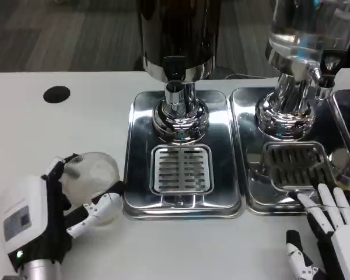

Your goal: Grasp the cup under the faucet to collect the drink, then remove the cup.

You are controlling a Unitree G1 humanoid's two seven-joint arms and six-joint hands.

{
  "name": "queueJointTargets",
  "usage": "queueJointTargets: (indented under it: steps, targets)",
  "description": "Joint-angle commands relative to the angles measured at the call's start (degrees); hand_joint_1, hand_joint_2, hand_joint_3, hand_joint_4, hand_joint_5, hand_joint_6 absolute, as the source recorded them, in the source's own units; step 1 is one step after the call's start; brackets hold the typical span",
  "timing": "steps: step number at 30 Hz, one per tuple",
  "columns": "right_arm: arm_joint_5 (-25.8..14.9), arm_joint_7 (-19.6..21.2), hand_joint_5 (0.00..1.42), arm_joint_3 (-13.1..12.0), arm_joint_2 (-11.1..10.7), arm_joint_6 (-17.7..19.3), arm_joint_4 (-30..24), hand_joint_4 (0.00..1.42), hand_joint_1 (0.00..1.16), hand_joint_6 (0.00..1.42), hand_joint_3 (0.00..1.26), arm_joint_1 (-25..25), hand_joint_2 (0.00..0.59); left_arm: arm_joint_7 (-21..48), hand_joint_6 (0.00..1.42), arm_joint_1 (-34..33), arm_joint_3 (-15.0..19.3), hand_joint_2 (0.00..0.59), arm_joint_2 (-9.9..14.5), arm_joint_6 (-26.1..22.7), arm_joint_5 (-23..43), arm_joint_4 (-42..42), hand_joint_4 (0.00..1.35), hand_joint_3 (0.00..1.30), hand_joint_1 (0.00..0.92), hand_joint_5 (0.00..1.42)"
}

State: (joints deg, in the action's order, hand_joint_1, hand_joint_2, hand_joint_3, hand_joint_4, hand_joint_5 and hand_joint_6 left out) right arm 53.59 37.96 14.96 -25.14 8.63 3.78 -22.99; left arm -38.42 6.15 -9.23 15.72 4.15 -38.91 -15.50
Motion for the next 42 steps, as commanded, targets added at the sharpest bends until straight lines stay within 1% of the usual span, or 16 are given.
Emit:
queueJointTargets:
  steps: [1,6,10,12,18,23,25,34,38,42]
  targets:
    - [0.13,0.45,0.00,0.17,0.13,0.03,-0.11,0.01,0.00,0.02,0.19,-0.22,0.452,-2.24,1.27,0.05,0.84,0.090,0.28,1.63,-0.03,-0.50,0.52,0.65,0.534,0.92]
    - [0.32,0.35,0.00,0.29,0.25,-0.16,-0.17,0.01,0.00,0.02,0.19,-0.10,0.452,-2.62,1.25,0.25,1.28,0.090,0.36,2.41,-0.03,0.03,0.52,0.65,0.530,0.91]
    - [0.36,0.27,0.00,0.32,0.32,-0.23,-0.15,0.01,0.00,0.02,0.19,0.04,0.452,-3.10,1.25,0.44,1.96,0.090,0.19,3.18,-0.41,2.99,0.52,0.65,0.524,0.91]
    - [0.35,0.25,0.00,0.34,0.36,-0.26,-0.04,0.01,0.00,0.02,0.19,0.14,0.452,-2.81,1.25,0.38,2.00,0.088,0.00,2.82,-0.73,4.58,0.52,0.64,0.508,0.91]
    - [0.32,0.27,0.00,0.30,0.32,-0.28,0.15,0.01,0.00,0.02,0.19,0.38,0.452,-1.21,1.25,-0.20,1.82,0.086,-0.21,1.87,-0.85,7.34,0.52,0.64,0.500,0.91]
    - [0.53,-0.06,0.00,0.50,0.38,-0.44,-0.07,0.01,0.00,0.02,0.19,0.76,0.452,1.49,1.23,-2.64,1.69,0.085,-0.64,0.63,-0.36,8.29,0.52,0.64,0.481,0.90]
    - [0.65,-0.14,0.00,0.63,0.40,-0.53,-0.23,0.01,0.00,0.02,0.19,0.84,0.454,2.90,1.23,-4.51,1.06,0.085,-0.94,-0.41,-0.84,7.73,0.52,0.64,0.479,0.90]
    - [0.63,-0.30,0.00,0.66,0.30,-0.77,-0.69,0.01,0.00,0.02,0.19,0.75,0.461,4.38,1.23,-9.92,-2.60,0.085,-2.52,-2.13,-2.95,3.34,0.52,0.64,0.475,0.90]
    - [0.54,-0.28,0.00,0.62,0.31,-0.75,-0.70,0.01,0.00,0.02,0.18,0.70,0.462,5.36,1.23,-12.80,-5.25,0.088,-3.56,-3.52,-4.39,0.71,0.51,0.63,0.466,0.90]
    - [0.44,-0.24,0.00,0.66,0.36,-0.71,-0.40,0.01,0.00,0.02,0.18,0.86,0.462,5.28,1.23,-15.22,-6.68,0.086,-4.40,-4.45,-4.98,-2.37,0.51,0.63,0.461,0.90]
